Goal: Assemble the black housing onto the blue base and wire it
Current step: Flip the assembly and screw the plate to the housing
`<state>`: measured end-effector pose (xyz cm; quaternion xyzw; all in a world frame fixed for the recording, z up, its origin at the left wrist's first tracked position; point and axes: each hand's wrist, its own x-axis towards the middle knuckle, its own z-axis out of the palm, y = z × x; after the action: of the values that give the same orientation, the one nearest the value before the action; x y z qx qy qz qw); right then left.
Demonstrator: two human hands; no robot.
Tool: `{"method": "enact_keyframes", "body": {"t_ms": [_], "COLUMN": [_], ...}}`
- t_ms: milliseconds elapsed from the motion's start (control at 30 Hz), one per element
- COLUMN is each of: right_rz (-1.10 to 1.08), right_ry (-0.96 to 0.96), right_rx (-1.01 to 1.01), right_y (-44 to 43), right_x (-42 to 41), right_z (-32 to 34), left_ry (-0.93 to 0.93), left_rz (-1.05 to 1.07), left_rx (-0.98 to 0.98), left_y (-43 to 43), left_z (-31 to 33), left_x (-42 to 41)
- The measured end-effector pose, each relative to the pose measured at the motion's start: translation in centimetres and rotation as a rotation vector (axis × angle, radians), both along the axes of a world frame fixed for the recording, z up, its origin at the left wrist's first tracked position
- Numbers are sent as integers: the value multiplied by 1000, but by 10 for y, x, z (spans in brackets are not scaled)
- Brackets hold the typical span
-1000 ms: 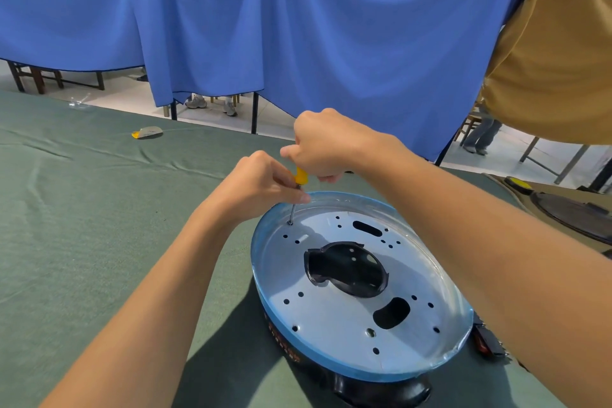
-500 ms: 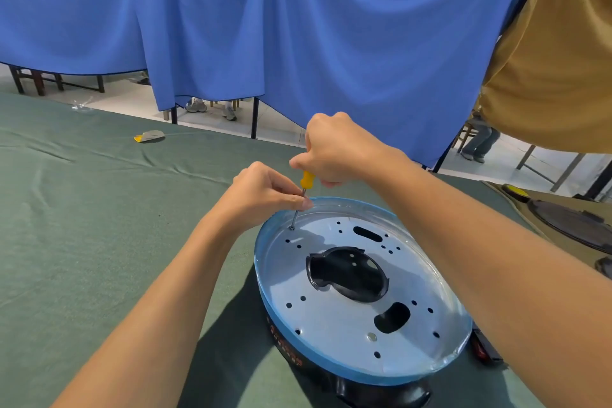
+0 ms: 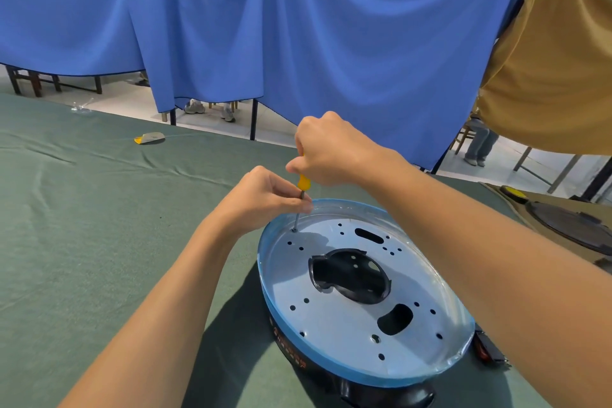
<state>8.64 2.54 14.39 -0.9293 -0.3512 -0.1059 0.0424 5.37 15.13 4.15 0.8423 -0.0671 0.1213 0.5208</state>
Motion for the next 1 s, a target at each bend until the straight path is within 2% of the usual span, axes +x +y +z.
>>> {"method": "enact_keyframes", "body": {"t_ms": [133,233,467,600,733,867,1000], "right_rz": [-92,-86,119,29,-66,-72,16], "right_ry": [-83,-150,26,-10,-81,-180,-58], "right_rx": [29,-52,-147,-96,-25,-43,-147], "right_y": [0,0,-3,-3,0,1,-3], "right_x": [-4,-8,-6,-4,-5,-6,-5], "right_z": [-6,-6,11,8,-2,-7,3], "left_ry": [-9,21,39,65,-10,-8,11], "left_rz": [25,-14,-117,-128,33,-19,-98], "left_rx": [21,28,-26,30,-50,-26,-14], "left_y": [-4,0,3,-1,-9,-6,-1], "left_z": [-4,-3,-4,-3,-6,-7,-7], "left_x": [3,3,2,1,1,2,4]}}
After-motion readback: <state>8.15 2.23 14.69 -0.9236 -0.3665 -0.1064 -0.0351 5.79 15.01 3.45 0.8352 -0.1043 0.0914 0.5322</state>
